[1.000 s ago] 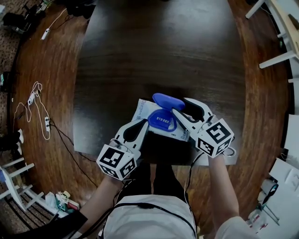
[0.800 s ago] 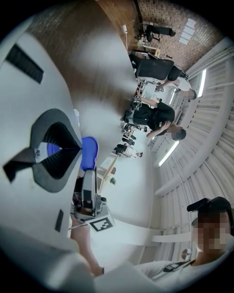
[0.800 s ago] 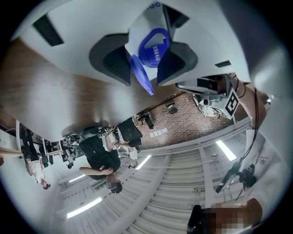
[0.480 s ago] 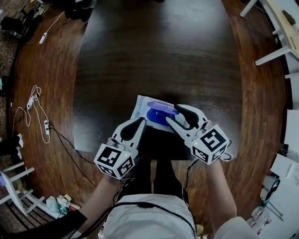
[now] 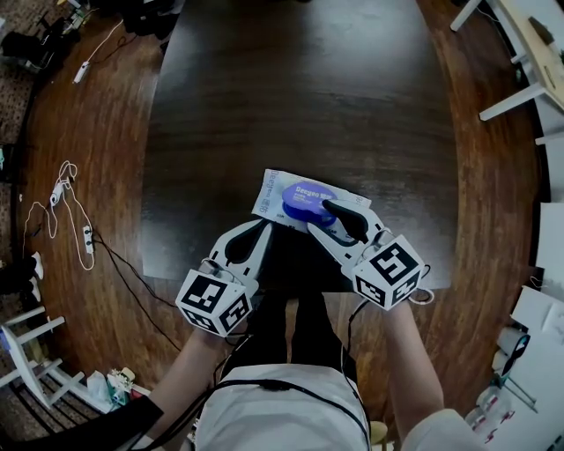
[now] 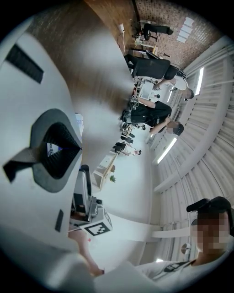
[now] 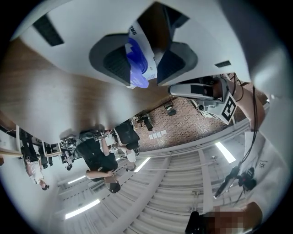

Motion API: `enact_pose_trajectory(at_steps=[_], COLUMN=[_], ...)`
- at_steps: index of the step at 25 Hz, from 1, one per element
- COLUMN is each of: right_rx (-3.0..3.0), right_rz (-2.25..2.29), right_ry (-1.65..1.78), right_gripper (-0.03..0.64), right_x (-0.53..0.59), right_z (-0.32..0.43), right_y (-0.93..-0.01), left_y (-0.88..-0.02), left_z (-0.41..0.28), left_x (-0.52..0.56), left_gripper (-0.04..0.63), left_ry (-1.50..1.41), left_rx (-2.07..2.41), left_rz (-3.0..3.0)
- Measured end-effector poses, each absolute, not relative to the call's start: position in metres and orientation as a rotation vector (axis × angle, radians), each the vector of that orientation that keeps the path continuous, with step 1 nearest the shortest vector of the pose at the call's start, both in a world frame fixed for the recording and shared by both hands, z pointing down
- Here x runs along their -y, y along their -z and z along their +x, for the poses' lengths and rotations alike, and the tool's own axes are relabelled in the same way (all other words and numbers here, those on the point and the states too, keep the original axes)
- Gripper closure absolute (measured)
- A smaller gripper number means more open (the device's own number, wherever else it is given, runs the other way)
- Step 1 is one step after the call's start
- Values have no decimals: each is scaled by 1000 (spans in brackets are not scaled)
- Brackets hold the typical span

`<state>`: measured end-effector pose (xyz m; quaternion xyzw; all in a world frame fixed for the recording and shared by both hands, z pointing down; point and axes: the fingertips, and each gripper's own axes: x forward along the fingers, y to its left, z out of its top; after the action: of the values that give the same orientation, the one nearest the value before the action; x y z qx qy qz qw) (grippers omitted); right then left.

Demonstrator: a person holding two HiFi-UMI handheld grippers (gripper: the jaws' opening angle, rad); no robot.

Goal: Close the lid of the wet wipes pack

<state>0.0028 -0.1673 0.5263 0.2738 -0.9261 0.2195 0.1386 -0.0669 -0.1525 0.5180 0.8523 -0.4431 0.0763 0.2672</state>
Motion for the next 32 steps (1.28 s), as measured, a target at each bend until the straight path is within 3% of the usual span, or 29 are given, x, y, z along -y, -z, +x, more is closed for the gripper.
enact_pose_trajectory(at_steps=[32], right_rx=[2304], right_rz=[690], right_ry=[-574], right_gripper=[449], right_x=[149], right_z=[-25], right_y=[-592], left_y=[-518], left_z=[-90], left_x=[144], left_gripper=[594], left_ry=[-199], left_rx=[1175], left_rz=[2309])
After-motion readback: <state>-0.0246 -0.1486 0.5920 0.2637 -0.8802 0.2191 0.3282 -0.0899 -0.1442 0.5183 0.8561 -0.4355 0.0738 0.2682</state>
